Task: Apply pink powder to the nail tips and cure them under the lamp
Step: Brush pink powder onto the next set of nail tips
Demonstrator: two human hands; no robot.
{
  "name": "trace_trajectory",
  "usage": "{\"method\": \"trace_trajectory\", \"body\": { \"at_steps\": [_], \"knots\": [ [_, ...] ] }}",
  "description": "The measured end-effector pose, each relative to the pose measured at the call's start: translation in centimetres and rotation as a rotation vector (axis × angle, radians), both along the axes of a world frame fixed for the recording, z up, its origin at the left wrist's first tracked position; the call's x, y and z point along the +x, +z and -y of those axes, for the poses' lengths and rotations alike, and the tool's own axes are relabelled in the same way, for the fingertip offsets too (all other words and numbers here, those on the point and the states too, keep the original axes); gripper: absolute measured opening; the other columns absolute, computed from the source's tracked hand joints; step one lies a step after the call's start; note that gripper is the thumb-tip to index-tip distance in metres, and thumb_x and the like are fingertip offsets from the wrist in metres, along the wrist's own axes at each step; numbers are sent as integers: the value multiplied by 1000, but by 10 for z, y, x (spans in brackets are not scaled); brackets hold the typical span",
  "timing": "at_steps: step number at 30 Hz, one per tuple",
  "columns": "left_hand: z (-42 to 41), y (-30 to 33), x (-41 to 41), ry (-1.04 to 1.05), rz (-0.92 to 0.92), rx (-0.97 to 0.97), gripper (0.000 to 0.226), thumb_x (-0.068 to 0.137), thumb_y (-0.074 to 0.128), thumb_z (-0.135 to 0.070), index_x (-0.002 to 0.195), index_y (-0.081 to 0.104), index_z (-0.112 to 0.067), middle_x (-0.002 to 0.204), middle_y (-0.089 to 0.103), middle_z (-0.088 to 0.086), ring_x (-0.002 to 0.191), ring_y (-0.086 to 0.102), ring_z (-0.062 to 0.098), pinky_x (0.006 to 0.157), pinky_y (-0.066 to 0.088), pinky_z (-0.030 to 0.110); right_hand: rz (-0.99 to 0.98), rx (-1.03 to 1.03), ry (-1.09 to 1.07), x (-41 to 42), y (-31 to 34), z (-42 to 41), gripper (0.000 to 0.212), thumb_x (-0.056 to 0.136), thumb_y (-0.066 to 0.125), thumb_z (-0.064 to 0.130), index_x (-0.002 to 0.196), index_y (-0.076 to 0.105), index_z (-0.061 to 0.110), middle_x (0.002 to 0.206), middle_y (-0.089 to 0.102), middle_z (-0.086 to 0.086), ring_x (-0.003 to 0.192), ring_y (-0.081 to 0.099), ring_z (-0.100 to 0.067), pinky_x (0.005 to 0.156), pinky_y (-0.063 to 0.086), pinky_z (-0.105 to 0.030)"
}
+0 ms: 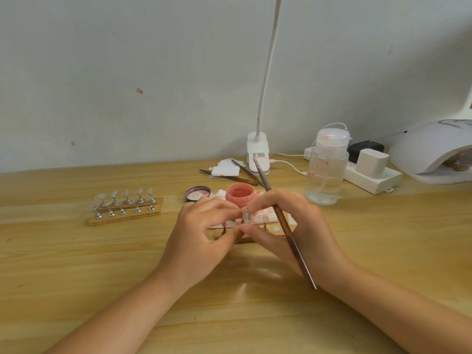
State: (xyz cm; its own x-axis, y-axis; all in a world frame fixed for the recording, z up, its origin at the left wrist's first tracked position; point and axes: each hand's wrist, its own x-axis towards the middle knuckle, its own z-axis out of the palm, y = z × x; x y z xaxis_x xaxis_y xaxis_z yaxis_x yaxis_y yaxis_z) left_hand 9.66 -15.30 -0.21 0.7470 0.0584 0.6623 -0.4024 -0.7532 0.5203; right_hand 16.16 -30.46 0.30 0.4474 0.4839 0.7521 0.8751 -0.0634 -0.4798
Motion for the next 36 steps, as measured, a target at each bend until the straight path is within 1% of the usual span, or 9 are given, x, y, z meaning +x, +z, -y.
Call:
{"method": "trace_trajectory", "body": {
  "at_steps": [3,6,10,12,19,22,25,34,36],
  "knots": [
    [-1,1,1,-10,13,1,24,72,64,-36,81,74,-16,82,66,-15,85,55,-3,83,38,20,22,9,6,-2,0,-1,21,72,75,29,87,62,21,87,68,9,83,62,-3,83,47,-26],
    [0,2,2,-18,73,-6,15,72,66,-30,82,73,-20,81,67,-16,82,56,-4,79,38,12,7,14,7,-1,2,0,29,70,75,37,91,59,25,89,68,9,86,63,-4,81,49,-30],
    [-2,2,3,-24,102,-154,13,75,72,-24,87,69,-25,82,69,-18,85,60,-6,81,40,8,-191,42,119,4,7,3,23,78,67,33,99,61,25,95,65,28,94,60,6,76,47,-10],
    [-2,2,2,-26,67,-255,12,74,68,-23,85,72,-24,85,70,-16,86,61,-2,80,41,7,-252,78,109,8,10,4,17,86,50,32,99,59,34,90,67,26,87,63,5,73,47,-11],
    [-4,2,2,-1,46,-377,18,70,68,-17,81,68,-31,82,66,-31,85,59,-11,74,39,1,-554,151,-15,29,39,-3,51,83,22,57,91,66,33,46,56,-6,39,47,-7,48,39,-8],
    [-6,0,4,22,54,-338,30,71,72,-1,79,69,-30,81,66,-31,84,61,-10,74,40,1,-609,90,-44,39,52,-13,57,90,25,55,81,72,24,42,47,-1,37,42,0,42,33,-6],
    [-7,0,5,31,52,-358,30,72,71,-3,75,68,-33,77,66,-32,82,60,-11,74,39,0,-576,-78,-85,52,55,-24,57,97,34,43,66,71,14,41,50,11,40,43,4,47,34,-8],
    [-6,2,5,49,43,-348,34,74,70,-4,77,65,-37,75,61,-39,87,56,-17,75,36,-2,-403,-286,-213,69,49,-50,41,87,60,38,57,66,11,48,59,3,44,53,2,45,40,-7],
    [-7,2,5,54,46,-346,34,74,70,-4,77,65,-37,75,62,-39,86,57,-17,75,36,-2,-336,-362,-222,68,47,-54,42,87,60,38,56,65,10,52,60,-2,47,52,-3,49,41,-13]
  ]
}}
